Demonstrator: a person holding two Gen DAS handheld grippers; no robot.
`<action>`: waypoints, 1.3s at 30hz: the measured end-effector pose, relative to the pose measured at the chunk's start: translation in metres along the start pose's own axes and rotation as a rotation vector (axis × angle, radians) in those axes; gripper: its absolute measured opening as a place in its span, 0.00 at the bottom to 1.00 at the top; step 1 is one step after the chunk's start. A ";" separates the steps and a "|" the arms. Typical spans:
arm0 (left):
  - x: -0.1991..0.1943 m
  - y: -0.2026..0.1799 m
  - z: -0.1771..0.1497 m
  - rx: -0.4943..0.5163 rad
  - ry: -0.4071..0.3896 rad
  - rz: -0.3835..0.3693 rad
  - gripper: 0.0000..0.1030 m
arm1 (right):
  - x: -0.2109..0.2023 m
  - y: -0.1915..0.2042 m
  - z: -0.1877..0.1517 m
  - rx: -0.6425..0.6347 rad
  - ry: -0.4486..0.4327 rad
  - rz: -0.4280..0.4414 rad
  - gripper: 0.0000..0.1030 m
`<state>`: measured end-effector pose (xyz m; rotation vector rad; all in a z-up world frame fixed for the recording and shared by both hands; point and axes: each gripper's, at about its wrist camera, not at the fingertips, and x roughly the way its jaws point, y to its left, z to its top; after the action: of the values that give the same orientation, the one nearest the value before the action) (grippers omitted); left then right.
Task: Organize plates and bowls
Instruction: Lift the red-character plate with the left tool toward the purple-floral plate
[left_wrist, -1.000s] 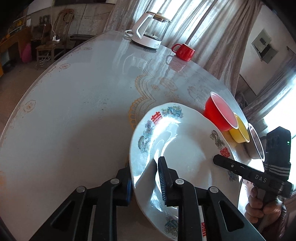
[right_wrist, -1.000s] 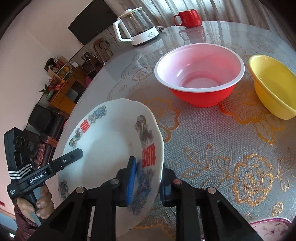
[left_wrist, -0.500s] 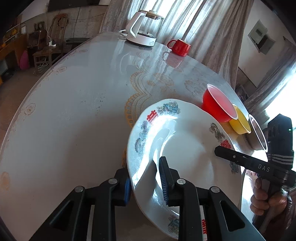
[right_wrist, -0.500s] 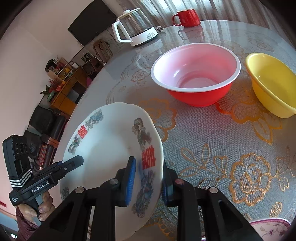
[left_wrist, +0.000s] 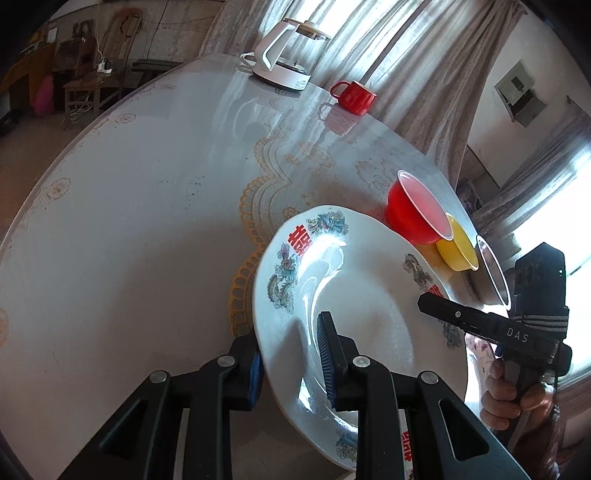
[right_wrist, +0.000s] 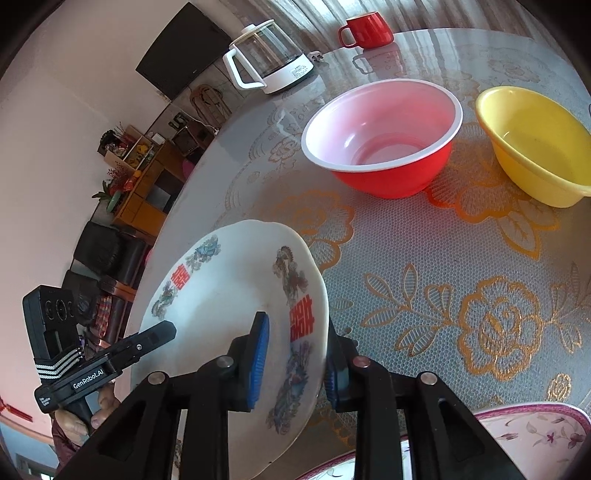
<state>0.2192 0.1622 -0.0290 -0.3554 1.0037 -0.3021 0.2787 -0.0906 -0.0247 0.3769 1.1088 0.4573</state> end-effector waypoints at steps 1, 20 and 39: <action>-0.003 -0.004 -0.001 0.028 -0.015 0.011 0.24 | 0.000 0.001 0.000 -0.001 0.001 -0.004 0.30; -0.034 -0.036 -0.025 0.153 -0.122 -0.033 0.24 | -0.025 0.006 -0.018 -0.073 -0.101 0.012 0.29; -0.062 -0.085 -0.056 0.255 -0.183 -0.077 0.25 | -0.078 -0.010 -0.049 -0.044 -0.218 0.075 0.29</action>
<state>0.1326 0.1023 0.0270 -0.1855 0.7624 -0.4539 0.2062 -0.1369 0.0099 0.4207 0.8740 0.4934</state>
